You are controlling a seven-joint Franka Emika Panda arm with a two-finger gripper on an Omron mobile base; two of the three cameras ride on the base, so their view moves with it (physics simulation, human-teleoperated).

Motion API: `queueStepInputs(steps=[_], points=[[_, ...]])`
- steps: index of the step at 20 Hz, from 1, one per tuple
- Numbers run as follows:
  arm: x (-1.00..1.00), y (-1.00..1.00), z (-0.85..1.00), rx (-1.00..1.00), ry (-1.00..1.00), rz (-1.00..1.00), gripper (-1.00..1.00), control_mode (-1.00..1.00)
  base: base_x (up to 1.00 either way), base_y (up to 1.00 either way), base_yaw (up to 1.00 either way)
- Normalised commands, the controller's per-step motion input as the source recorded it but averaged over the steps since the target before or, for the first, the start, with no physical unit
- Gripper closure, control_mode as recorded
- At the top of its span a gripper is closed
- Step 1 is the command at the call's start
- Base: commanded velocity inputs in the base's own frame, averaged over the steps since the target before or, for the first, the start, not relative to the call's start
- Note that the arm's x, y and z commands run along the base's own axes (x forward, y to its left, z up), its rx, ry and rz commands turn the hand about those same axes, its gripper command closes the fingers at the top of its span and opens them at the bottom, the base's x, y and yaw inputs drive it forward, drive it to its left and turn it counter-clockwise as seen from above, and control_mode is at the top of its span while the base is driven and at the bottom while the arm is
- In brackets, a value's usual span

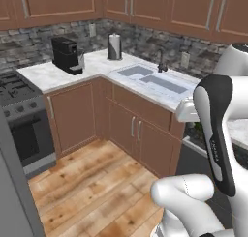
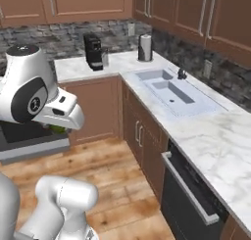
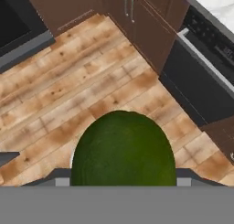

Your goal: Pick lime from the fridge and place it on the plate on the counter.

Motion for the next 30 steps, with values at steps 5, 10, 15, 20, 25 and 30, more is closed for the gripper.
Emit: queueStepInputs(steps=[5, 10, 15, 20, 25, 30], points=[[0.0, 0.0, 0.0, 0.0, 0.0, 0.0, 1.0, 1.0, 0.49, -0.71, 0.6], [0.0, 0.0, 0.0, 0.0, 0.0, 0.0, 1.0, 1.0, 0.52, -0.26, 0.8], [0.0, 0.0, 0.0, 0.0, 0.0, 0.0, 1.0, 1.0, 0.82, -0.1, 0.8], [0.0, 0.0, 0.0, 0.0, 0.0, 0.0, 1.0, 1.0, 0.87, -0.3, 0.74], [0.0, 0.0, 0.0, 0.0, 0.0, 0.0, 1.0, 1.0, 0.73, -0.68, 0.63], [0.0, 0.0, 0.0, 0.0, 0.0, 0.0, 1.0, 1.0, 0.41, -0.98, 0.5]])
